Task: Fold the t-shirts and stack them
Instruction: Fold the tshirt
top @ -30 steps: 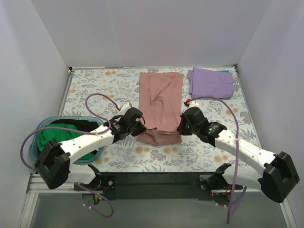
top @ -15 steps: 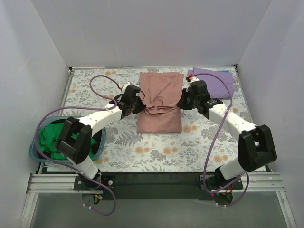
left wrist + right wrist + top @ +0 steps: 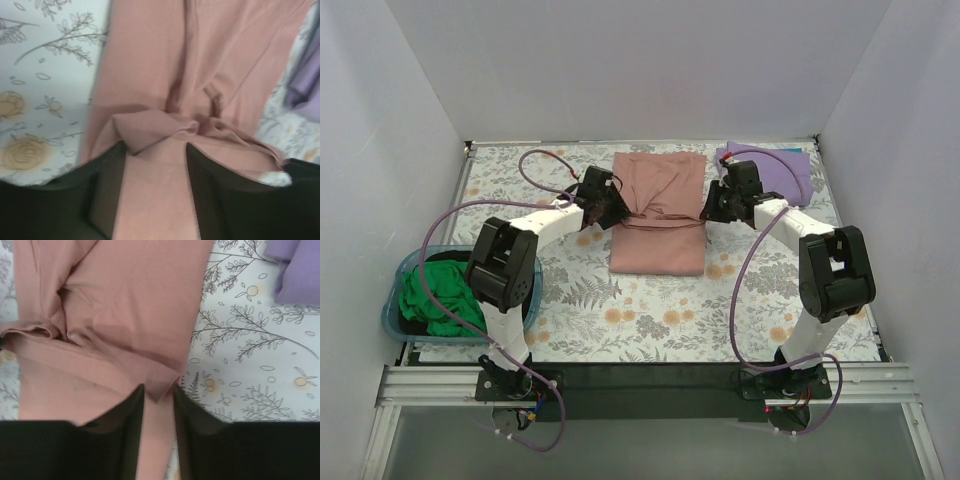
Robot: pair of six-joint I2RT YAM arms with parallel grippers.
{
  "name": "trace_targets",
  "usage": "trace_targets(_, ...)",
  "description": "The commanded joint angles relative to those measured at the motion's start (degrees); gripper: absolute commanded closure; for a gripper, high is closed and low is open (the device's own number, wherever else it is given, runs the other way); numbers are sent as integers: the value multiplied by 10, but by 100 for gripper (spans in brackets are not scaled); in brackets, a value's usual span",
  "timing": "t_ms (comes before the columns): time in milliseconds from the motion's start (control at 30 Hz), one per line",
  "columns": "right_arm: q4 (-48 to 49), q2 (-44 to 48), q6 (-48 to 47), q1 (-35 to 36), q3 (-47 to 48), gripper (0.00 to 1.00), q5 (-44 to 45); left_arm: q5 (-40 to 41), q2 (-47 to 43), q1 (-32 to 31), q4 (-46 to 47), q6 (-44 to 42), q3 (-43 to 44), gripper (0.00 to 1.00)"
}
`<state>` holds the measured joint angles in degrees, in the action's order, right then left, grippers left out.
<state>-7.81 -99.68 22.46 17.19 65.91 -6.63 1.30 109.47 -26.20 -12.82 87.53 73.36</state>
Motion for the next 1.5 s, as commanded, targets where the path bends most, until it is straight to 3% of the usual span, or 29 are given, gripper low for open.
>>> trace_targets(0, 16, -5, -15, -13, 37, 59, -22, -30, -12, 4, 20, -21, 39, 46)
trace_targets(33, 16, -5, -13, -14, 39, 52, -22, -33, -15, 4, 19, -24, 41, 30)
trace_targets(100, 15, 5, -12, -14, 41, 38, -29, -36, -26, 4, 19, -33, 35, 14)
trace_targets(133, 13, 11, -17, -15, 40, 31, -34, -32, -42, 4, 19, -34, 30, 10)
trace_targets(167, 11, 25, -18, -15, 34, 12, -48, -23, -54, 4, 17, -34, 22, 9)
trace_targets(233, 10, 43, -26, -13, 19, 2, -68, -20, -95, 4, 17, -34, -13, 9)
trace_targets(500, 26, 70, -51, 99, -32, 1, -124, 25, -258, 4, -6, 9, -188, 8)
trace_targets(767, 55, -25, -35, 159, 22, 1, -113, 1, -395, 4, -27, 68, -348, 7)
trace_targets(1167, 62, -140, -53, 167, 134, 2, -25, -21, -407, 4, -37, 64, -370, 5)
trace_targets(1400, 70, -216, -84, 145, 243, 1, 61, -35, -385, 4, -38, 61, -365, 5)
trace_targets(1467, 69, -235, -88, 135, 284, 2, 47, -39, -385, 4, -38, 62, -364, 5)
